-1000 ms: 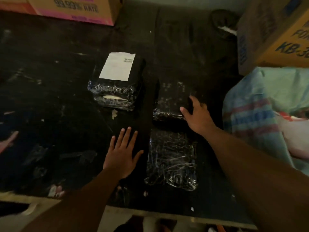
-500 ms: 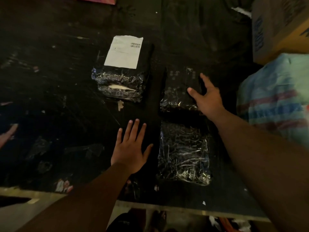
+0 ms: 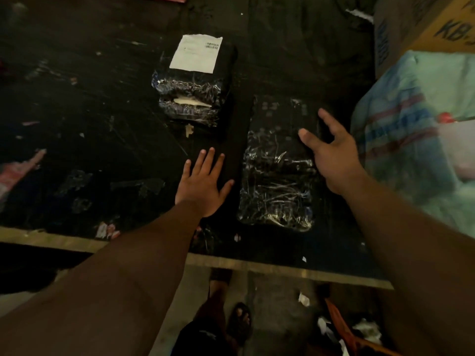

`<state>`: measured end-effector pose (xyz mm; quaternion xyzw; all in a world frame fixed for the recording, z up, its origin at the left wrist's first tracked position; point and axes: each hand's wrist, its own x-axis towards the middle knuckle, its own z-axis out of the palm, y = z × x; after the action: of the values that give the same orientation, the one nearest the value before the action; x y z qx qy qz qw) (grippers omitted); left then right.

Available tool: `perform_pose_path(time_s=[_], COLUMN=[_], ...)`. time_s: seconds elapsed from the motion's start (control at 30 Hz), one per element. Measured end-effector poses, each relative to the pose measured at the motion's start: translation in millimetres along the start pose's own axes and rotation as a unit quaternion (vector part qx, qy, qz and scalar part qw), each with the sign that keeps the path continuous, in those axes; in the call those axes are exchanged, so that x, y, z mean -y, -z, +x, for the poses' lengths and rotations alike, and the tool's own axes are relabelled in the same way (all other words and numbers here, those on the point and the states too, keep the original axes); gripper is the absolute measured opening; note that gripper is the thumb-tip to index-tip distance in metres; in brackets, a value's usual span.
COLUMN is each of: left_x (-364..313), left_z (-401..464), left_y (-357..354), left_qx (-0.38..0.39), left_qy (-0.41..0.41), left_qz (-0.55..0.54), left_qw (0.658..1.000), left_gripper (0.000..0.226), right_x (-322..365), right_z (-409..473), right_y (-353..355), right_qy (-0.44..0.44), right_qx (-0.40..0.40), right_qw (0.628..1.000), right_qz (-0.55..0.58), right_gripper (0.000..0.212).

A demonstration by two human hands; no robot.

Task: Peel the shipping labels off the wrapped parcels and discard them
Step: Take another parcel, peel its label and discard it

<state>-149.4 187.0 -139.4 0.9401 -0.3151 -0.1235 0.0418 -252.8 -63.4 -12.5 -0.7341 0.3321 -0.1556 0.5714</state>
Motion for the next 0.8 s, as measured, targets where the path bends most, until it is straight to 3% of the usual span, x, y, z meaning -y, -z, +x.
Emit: perform_pose_path(time_s=[0.23, 0.57, 0.7, 0.8], left_x=[-3.8, -12.3, -12.0, -10.9], left_z=[-12.7, -23.7, -22.2, -22.1], left_y=[0.7, 1.9, 9.7, 22.3], left_qx=[0.027, 0.06, 0.089, 0.114], left_qy=[0.014, 0.043, 0.041, 0.034], left_qz=[-0.012, -0.025, -0.038, -0.047], left_qw=[0.999, 0.997, 0.994, 0.992], left_gripper=[0.078, 0.076, 0.078, 0.08], right_x=[-36.2, -38.8, -24.8, -6.8], right_z=[-65.2, -64.1, -65.4, -60.5], right_y=[16.0, 16.5, 20.8, 24.5], right_qy=[0.006, -0.006, -0.037, -0.004], right_qx=[0.026, 0.085, 0.083, 0.071], right_qw=[0.999, 0.98, 0.97, 0.954], right_qz=[0.019, -0.18, -0.224, -0.291], right_gripper=[0.064, 0.077, 0.072, 0.069])
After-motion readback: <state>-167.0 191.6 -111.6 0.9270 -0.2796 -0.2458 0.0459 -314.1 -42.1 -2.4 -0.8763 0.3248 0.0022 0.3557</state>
